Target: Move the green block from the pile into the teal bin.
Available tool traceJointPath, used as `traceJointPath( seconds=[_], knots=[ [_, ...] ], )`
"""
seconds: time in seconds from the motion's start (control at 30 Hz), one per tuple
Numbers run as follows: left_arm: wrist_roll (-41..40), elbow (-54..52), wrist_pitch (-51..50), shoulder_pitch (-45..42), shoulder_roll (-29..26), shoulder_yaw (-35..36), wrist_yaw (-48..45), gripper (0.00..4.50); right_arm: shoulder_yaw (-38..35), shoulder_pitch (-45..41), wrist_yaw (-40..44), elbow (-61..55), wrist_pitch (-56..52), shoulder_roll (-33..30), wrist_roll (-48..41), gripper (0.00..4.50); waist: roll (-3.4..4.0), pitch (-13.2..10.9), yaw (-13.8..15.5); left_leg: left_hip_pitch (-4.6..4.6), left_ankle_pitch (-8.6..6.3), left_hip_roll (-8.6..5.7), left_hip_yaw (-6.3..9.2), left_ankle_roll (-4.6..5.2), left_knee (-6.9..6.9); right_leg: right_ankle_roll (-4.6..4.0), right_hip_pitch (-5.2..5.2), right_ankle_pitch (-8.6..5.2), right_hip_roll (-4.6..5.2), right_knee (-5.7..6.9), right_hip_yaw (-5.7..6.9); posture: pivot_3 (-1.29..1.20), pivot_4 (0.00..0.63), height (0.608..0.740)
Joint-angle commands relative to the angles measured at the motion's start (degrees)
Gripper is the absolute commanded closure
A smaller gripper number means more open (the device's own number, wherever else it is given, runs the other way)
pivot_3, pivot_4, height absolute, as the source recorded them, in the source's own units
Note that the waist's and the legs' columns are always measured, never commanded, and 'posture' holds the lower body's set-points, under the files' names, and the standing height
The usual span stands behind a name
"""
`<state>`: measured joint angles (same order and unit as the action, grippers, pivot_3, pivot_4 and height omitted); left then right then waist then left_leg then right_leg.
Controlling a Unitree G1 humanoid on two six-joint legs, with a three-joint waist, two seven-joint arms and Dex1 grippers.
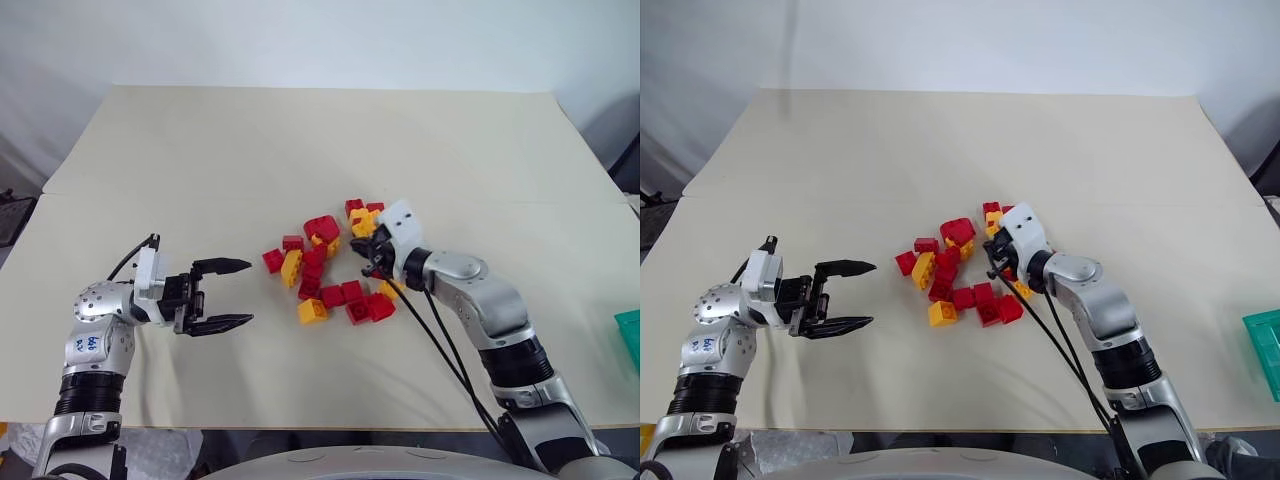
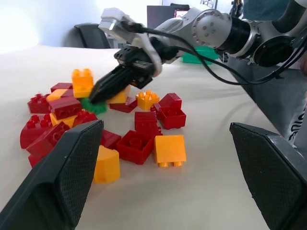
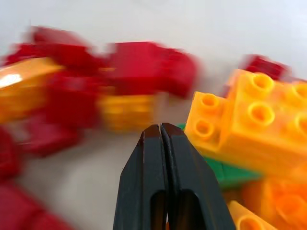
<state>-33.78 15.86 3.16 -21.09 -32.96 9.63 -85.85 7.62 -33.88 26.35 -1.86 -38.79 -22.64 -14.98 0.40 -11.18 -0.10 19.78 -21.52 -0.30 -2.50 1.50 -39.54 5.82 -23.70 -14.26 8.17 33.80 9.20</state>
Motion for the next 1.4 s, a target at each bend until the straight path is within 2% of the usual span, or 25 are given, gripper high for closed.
traceJointPath(
  seconds=[0.03,0.3,0.5,0.6,0.8,1.0,1.23,1.4],
  knots=[
    [-0.37,-0.94,0.37,-0.88,0.21,0.12,-0.41,0.00,-2.37,-0.21,-1.75,0.22,1.47,-1.33,2.52,4.43,0.00,0.00,-0.08,0.00,0.00,0.00,0.00,0.00,-0.01,0.00,0.00,0.00,0.00,0.00,0.00,0.00,0.150,0.740],
    [0.12,0.42,0.66,-1.96,0.71,-0.32,-0.86,0.00,-8.16,2.99,0.37,-6.31,0.74,-7.05,2.02,4.43,0.01,-0.01,0.06,0.15,0.00,0.00,0.04,0.01,-0.11,0.01,-0.04,0.00,0.01,-0.01,0.04,0.00,0.150,0.740],
    [0.40,1.63,1.03,-3.15,1.18,-0.75,-1.11,0.00,-10.96,6.98,9.85,-13.76,-1.57,-15.62,-2.56,4.43,0.02,-0.01,0.10,0.37,-0.01,0.01,0.13,0.03,-0.24,0.02,-0.16,0.01,-0.01,0.01,0.09,0.00,0.150,0.740],
    [0.54,2.48,1.44,-3.81,1.45,-0.94,-1.23,0.00,-13.53,8.28,15.99,-16.17,-5.11,-20.59,-7.40,3.87,0.02,-0.02,0.14,0.37,-0.03,0.00,0.11,0.06,-0.31,0.05,-0.16,0.03,0.00,0.03,0.09,0.00,0.150,0.740],
    [0.48,3.27,2.20,-4.12,1.96,-1.22,-1.44,0.00,-15.12,8.23,23.01,-15.75,-5.66,-28.84,-9.89,2.00,0.03,-0.02,0.17,0.40,-0.07,0.01,0.10,0.13,-0.43,0.09,-0.15,0.07,0.01,0.03,0.07,0.00,0.150,0.740],
    [0.50,2.84,2.94,-3.35,2.73,-1.18,-0.73,0.00,-10.48,3.10,24.62,-9.97,-2.72,-28.03,-7.81,0.05,0.02,-0.01,0.10,0.38,-0.08,0.00,0.05,0.14,-0.48,0.11,-0.14,0.12,0.03,0.03,0.03,0.00,0.150,0.740],
    [0.48,1.09,3.79,-1.64,3.34,-0.68,0.61,0.00,-0.62,-10.32,18.75,7.51,1.06,-17.96,1.78,0.05,0.03,-0.02,-0.14,0.36,-0.07,0.03,-0.03,0.14,-0.53,0.09,-0.15,0.21,0.02,0.04,0.01,0.00,0.150,0.740],
    [0.36,-0.27,4.11,-0.21,3.24,-0.14,1.68,0.00,3.24,-14.82,17.01,16.95,2.20,-11.59,5.93,0.05,0.03,-0.02,0.11,0.46,-0.07,0.01,0.02,0.15,-0.54,0.09,-0.18,0.21,0.03,-0.03,0.06,0.00,0.150,0.740]
  ],
)
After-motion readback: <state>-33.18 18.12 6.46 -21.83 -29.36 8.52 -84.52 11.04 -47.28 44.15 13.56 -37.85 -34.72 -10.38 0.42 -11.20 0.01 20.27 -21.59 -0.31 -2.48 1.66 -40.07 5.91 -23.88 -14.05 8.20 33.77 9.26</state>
